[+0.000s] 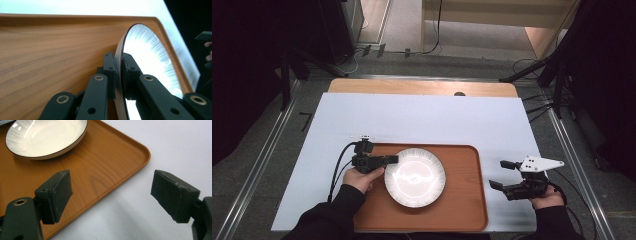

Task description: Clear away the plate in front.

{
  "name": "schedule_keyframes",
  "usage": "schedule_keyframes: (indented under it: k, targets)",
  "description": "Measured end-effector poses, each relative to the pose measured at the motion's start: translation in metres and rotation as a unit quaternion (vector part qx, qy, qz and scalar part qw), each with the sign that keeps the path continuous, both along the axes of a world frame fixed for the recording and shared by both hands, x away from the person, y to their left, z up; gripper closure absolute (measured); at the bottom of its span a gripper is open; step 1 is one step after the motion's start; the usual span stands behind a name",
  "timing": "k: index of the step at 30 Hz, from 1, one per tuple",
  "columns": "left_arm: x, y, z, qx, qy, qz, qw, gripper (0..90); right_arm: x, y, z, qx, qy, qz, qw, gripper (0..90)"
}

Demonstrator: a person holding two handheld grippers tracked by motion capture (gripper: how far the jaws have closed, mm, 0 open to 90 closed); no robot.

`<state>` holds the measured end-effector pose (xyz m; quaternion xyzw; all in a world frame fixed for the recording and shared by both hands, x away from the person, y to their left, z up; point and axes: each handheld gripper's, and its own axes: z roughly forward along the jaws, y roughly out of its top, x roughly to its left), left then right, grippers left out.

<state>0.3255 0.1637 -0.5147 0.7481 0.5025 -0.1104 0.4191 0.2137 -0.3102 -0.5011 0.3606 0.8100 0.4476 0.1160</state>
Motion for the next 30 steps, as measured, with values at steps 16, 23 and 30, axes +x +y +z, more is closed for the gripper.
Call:
schedule_keyframes:
  k: [16, 23, 30]
  targets:
    - [-0.001, -0.013, -0.001, 0.063, -0.034, -0.035, 0.9968, 80.9, 0.001, 0.0, -0.001, -0.006, 0.001, 0.004, 1.0, 17.8]
    - [0.0, -0.011, 0.0, 0.051, -0.029, -0.04, 0.9975, 77.9, 0.0, 0.0, -0.001, -0.007, 0.0, 0.004, 1.0, 17.9]
    - [0.0, -0.006, 0.006, 0.034, -0.029, -0.047, 0.9979, 68.6, 0.001, 0.0, -0.001, -0.008, 0.001, 0.006, 0.9999, 17.9]
